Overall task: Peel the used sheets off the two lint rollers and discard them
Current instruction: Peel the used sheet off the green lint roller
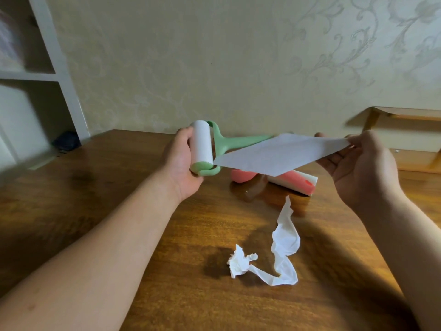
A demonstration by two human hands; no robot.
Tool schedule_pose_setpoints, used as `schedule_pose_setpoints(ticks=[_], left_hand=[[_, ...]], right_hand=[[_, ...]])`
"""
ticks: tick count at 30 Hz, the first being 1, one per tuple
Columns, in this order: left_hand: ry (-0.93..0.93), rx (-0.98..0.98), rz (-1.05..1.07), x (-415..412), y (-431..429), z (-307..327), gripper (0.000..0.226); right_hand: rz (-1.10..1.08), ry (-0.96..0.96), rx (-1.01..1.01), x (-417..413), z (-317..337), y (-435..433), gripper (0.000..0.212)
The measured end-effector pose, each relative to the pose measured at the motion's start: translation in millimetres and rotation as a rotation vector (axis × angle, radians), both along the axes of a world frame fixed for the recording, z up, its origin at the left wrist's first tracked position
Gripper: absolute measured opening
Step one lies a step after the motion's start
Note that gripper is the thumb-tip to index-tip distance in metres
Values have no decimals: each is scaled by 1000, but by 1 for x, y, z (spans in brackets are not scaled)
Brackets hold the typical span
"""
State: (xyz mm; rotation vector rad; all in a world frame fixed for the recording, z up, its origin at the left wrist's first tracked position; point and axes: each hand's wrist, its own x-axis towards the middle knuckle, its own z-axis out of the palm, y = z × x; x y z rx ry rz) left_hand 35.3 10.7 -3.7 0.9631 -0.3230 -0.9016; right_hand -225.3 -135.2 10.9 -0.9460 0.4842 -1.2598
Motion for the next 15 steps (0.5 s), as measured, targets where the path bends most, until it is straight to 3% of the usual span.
schedule_pose_setpoints(ticks=[6,9,13,15], left_hand=[[-67,10,-56,1,-2,-4,64],[-114,87,-1,10,-3,-12,49],[-345,267,146,16,-10,-20,42],[-498,344,216,18,-12,-23,44]], right_hand=[[118,-174,163,-2,6,10,19],[26,-231,255,-9,11,14,20],[47,-133,363,-20,21,10,25],[-32,37,252,-21,24,2,32]])
